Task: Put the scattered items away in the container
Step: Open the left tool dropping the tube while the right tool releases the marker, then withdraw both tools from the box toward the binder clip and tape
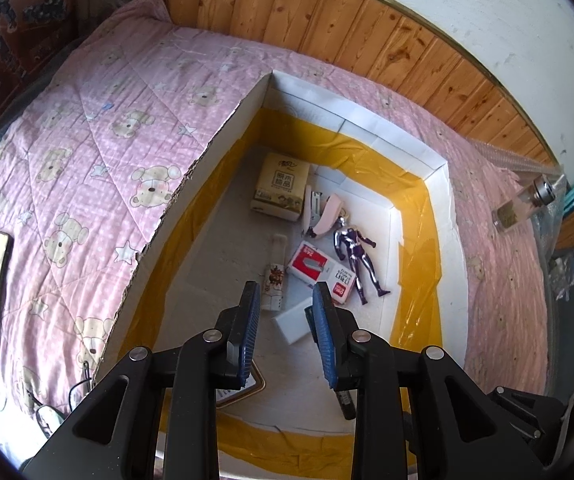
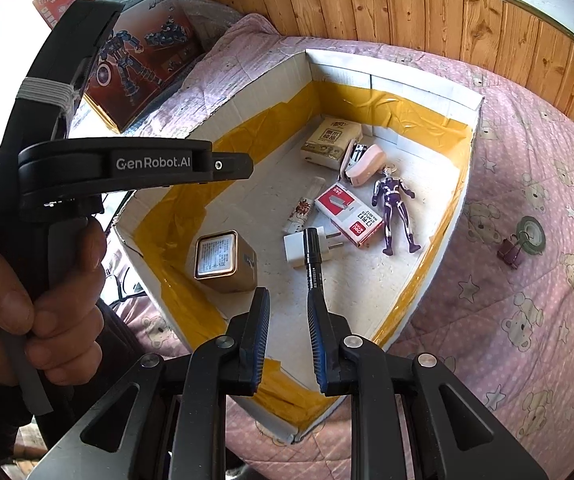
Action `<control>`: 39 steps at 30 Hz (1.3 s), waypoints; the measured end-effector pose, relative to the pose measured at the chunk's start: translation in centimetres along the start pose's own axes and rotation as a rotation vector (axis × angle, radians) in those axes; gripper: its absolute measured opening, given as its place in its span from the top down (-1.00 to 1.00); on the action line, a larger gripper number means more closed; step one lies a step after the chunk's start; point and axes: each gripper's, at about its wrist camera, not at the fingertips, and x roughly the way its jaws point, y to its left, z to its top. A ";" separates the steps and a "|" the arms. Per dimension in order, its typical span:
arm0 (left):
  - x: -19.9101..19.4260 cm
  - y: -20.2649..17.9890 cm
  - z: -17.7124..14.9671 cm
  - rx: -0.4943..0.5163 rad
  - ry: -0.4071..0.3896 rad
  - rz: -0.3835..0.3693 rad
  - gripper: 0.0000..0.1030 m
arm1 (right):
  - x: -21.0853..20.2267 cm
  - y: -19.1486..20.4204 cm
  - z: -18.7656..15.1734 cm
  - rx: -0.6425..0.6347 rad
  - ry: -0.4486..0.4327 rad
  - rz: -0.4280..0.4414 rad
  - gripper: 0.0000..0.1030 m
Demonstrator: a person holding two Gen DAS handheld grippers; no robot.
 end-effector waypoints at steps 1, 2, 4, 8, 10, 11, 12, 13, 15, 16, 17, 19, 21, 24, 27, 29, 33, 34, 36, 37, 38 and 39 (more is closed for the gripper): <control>-0.1 -0.2 -0.1 0.003 -0.001 0.000 0.44 | -0.2 0.0 -0.1 0.003 -0.003 0.003 0.58; -0.3 -0.4 -0.2 0.005 -0.002 0.002 0.44 | -0.4 -0.1 -0.2 0.005 -0.006 0.006 0.58; -0.5 -0.8 -0.4 0.010 -0.002 0.002 0.43 | -0.8 -0.2 -0.4 0.009 -0.011 0.010 0.57; -1.0 -1.6 -0.9 0.022 -0.002 0.004 0.43 | -1.5 -0.5 -0.8 0.019 -0.024 0.026 0.56; -1.3 -2.0 -1.2 0.027 -0.005 0.007 0.42 | -1.8 -0.6 -1.0 0.026 -0.032 0.044 0.55; -1.5 -2.2 -1.3 0.028 -0.004 0.005 0.42 | -2.0 -0.8 -1.1 0.029 -0.037 0.054 0.53; -1.6 -2.3 -1.5 0.029 -0.004 0.005 0.42 | -2.2 -0.9 -1.2 0.032 -0.041 0.063 0.51; -1.7 -2.5 -1.6 0.030 -0.004 0.006 0.41 | -2.4 -1.0 -1.2 0.034 -0.045 0.070 0.51; -1.9 -2.8 -1.9 0.031 -0.002 0.008 0.41 | -2.7 -1.1 -1.4 0.035 -0.051 0.077 0.51; -1.9 -2.9 -2.0 0.033 -0.001 0.010 0.41 | -2.8 -1.2 -1.4 0.036 -0.054 0.079 0.51; -2.0 -3.1 -2.2 0.034 -0.001 0.013 0.41 | -3.0 -1.3 -1.5 0.037 -0.057 0.083 0.51; -2.2 -3.3 -2.4 0.035 -0.002 0.015 0.41 | -3.3 -1.2 -1.5 0.034 -0.063 0.088 0.51; -2.4 -3.7 -2.7 0.037 -0.004 0.019 0.41 | -3.7 -1.3 -1.6 0.029 -0.072 0.093 0.51; -2.8 -4.3 -3.2 0.044 -0.007 0.021 0.41 | -4.3 -1.3 -1.8 0.023 -0.083 0.102 0.51; -3.1 -4.8 -3.7 0.055 -0.007 0.024 0.41 | -4.8 -1.4 -2.1 0.023 -0.092 0.107 0.51; -3.3 -5.2 -3.9 0.061 -0.006 0.027 0.41 | -5.1 -1.5 -2.3 0.023 -0.098 0.113 0.51; -3.9 -5.8 -4.6 0.070 -0.009 0.026 0.41 | -5.7 -1.8 -2.6 0.023 -0.107 0.116 0.50; -4.1 -5.9 -4.8 0.073 -0.013 0.025 0.41 | -5.8 -1.9 -2.7 0.023 -0.110 0.114 0.50; -4.7 -6.2 -5.1 0.079 -0.031 0.020 0.40 | -6.1 -2.0 -2.9 0.018 -0.117 0.109 0.50; -5.1 -6.2 -5.3 0.078 -0.046 0.009 0.38 | -6.3 -2.0 -2.9 0.016 -0.120 0.107 0.50; -5.5 -6.3 -5.5 0.075 -0.061 -0.007 0.34 | -6.3 -2.0 -2.9 0.014 -0.123 0.108 0.49; -5.9 -6.3 -5.8 0.073 -0.072 -0.016 0.33 | -6.5 -2.1 -3.0 0.011 -0.126 0.108 0.49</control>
